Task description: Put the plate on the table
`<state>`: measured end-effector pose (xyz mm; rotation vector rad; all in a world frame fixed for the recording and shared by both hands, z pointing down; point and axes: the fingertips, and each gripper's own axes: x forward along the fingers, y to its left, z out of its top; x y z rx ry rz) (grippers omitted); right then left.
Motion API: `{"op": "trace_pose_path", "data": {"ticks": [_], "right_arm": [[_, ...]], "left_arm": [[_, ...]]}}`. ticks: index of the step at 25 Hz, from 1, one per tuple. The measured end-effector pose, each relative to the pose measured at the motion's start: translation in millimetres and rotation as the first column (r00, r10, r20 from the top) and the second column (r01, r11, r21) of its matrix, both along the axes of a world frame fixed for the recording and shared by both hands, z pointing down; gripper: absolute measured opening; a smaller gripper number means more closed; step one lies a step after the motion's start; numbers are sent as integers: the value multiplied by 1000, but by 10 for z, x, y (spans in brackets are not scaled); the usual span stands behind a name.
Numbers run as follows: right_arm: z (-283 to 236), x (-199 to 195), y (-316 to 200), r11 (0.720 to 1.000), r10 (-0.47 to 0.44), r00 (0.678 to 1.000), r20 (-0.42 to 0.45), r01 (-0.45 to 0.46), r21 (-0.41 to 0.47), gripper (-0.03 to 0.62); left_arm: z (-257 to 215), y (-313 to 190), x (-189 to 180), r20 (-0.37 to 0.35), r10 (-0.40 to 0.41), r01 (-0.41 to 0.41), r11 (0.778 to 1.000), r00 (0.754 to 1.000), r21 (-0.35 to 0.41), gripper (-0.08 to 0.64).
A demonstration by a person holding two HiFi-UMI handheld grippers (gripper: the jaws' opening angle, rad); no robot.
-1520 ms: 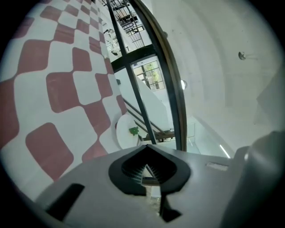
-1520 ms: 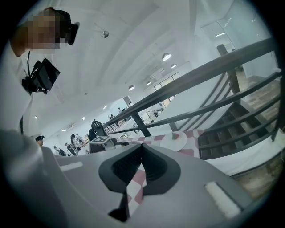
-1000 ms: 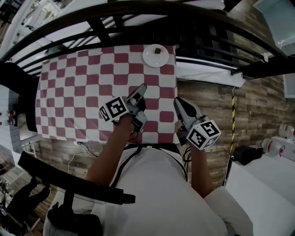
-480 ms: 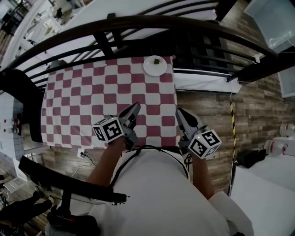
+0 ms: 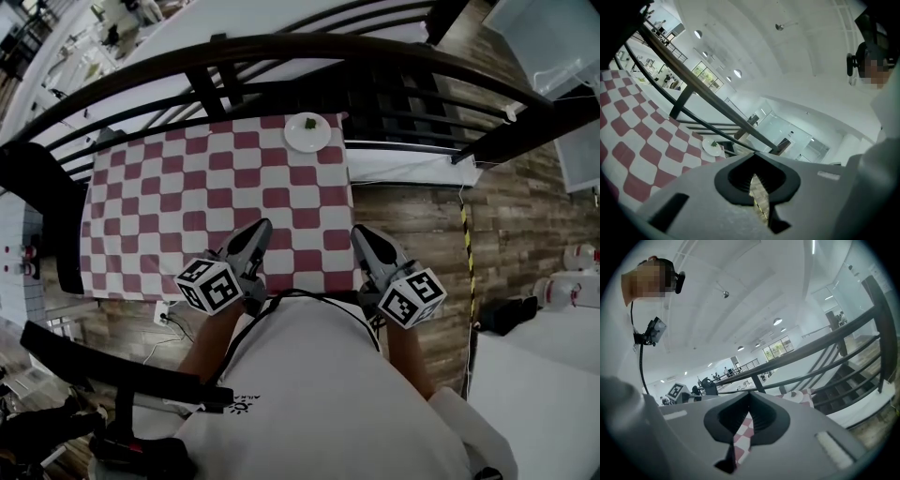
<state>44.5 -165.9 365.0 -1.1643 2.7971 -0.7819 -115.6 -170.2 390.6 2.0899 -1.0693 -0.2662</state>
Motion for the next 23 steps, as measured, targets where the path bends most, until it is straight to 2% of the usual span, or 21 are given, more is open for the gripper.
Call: {"op": "trace_pose_path", "data": {"ticks": [8, 23], "right_arm": [[-21, -19, 7, 1000, 12, 1000, -3, -12, 2, 8], [66, -152, -36, 1000, 10, 999, -37, -10, 1, 8]], "left_arm": [[-17, -14, 25, 19, 26, -26, 999, 999, 18, 8], [143, -131, -75, 12, 26, -26, 1000, 1000, -3, 7]]}}
